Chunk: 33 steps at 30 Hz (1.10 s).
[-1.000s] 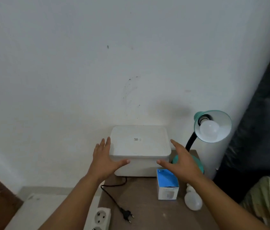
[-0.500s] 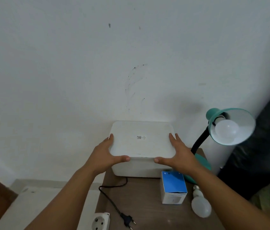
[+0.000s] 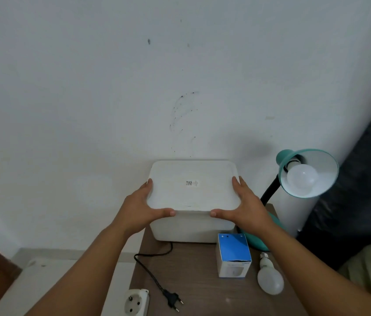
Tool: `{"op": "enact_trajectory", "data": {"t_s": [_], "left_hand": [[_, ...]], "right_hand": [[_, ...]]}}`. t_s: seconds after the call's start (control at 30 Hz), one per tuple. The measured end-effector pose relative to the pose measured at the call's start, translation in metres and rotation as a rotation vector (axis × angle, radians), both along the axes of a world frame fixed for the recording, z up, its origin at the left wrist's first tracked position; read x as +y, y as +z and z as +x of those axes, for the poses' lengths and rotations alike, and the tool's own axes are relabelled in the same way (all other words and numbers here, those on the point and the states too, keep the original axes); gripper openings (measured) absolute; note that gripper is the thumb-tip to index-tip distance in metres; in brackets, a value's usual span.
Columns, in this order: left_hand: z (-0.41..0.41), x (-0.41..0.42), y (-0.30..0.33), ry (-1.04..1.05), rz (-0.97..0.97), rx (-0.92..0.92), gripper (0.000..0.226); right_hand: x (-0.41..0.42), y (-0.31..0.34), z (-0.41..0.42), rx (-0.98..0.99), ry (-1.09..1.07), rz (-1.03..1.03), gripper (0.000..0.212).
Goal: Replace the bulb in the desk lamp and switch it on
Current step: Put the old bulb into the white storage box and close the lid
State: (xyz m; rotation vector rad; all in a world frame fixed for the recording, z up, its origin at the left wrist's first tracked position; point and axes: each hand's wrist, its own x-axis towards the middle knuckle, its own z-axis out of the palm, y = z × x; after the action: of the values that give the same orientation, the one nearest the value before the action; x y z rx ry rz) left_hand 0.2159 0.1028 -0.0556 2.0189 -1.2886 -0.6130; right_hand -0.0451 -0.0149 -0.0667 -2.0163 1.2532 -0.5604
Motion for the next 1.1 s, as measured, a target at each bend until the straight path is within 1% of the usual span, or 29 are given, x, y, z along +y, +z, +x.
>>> {"op": "enact_trajectory", "data": {"t_s": [0.17, 0.3, 0.53, 0.6, 0.67, 0.8, 0.93, 1.1], "left_hand": [[-0.014, 0.022, 0.01, 0.001, -0.059, -0.03, 0.128], [-0.038, 0.059, 0.005, 0.002, -0.073, -0.071, 0.13], [-0.105, 0.145, -0.019, 0.018, -0.105, -0.053, 0.128], [-0.124, 0.168, -0.031, 0.027, -0.061, -0.055, 0.13], [-0.14, 0.189, -0.045, 0.046, -0.01, -0.018, 0.132], [-0.167, 0.227, -0.067, 0.031, 0.033, -0.004, 0.136], [-0.184, 0.256, -0.085, 0.031, 0.074, 0.01, 0.134], [-0.193, 0.268, -0.099, 0.025, 0.164, 0.046, 0.134]], "right_hand": [[0.022, 0.008, -0.015, -0.024, -0.002, -0.049, 0.138], [0.058, 0.002, -0.04, 0.052, -0.003, -0.1, 0.135], [0.137, -0.022, -0.105, 0.078, 0.019, -0.079, 0.144], [0.161, -0.032, -0.124, 0.131, 0.024, -0.057, 0.141], [0.183, -0.044, -0.141, 0.143, 0.011, 0.003, 0.136], [0.219, -0.063, -0.168, 0.189, 0.014, 0.106, 0.138], [0.239, -0.079, -0.185, 0.21, 0.082, 0.107, 0.139], [0.252, -0.094, -0.191, 0.23, 0.1, 0.126, 0.142]]}}
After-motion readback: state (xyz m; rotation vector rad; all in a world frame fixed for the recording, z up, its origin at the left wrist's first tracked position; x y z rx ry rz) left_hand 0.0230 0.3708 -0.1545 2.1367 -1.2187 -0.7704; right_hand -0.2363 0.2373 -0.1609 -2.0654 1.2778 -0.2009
